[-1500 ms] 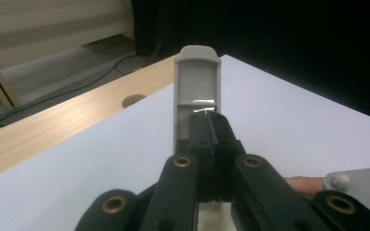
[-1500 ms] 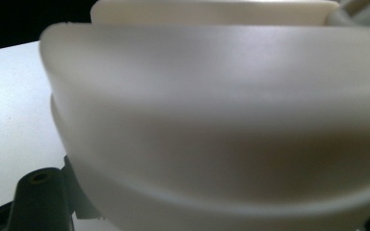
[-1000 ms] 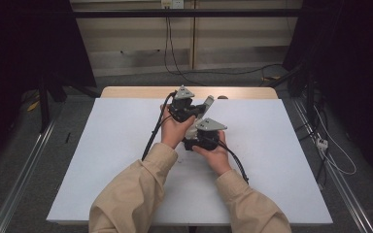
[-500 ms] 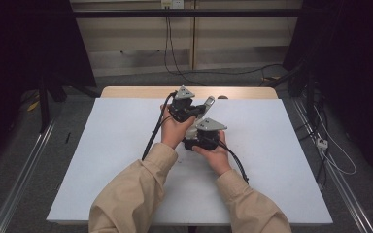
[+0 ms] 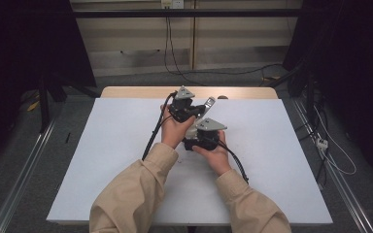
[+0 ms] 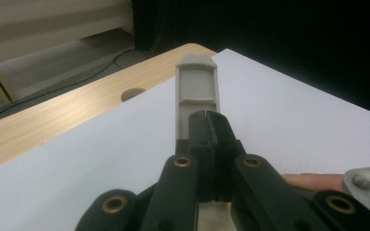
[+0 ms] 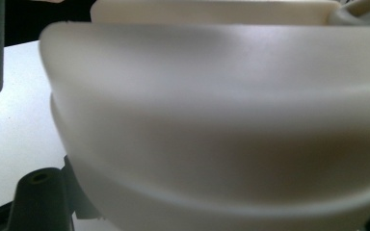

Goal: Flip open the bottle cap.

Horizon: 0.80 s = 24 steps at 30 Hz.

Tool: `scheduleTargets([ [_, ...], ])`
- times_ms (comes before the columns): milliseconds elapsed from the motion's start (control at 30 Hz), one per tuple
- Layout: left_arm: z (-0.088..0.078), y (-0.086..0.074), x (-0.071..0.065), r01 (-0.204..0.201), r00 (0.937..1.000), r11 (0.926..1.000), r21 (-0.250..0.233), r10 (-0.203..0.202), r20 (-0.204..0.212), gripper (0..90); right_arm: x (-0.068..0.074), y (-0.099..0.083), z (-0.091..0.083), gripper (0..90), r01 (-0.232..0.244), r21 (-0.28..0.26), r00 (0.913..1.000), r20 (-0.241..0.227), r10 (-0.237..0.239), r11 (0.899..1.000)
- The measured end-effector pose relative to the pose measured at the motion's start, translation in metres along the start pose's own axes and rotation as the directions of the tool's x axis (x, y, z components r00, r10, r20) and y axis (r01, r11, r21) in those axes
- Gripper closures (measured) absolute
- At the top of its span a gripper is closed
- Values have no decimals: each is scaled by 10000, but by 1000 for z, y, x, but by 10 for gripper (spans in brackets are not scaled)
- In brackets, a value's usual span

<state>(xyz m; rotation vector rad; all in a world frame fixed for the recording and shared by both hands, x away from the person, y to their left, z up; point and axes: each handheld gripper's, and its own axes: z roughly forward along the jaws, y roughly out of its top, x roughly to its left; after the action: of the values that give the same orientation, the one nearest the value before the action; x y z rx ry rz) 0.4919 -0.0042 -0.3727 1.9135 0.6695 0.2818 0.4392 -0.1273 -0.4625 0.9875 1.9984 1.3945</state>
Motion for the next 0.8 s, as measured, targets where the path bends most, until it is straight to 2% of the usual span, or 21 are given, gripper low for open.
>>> scheduleTargets([
  [800,4,-2,1,-6,10000,9999,106,5,34,900,0,0,0,185,-3,-1,10000,3,3,10000],
])
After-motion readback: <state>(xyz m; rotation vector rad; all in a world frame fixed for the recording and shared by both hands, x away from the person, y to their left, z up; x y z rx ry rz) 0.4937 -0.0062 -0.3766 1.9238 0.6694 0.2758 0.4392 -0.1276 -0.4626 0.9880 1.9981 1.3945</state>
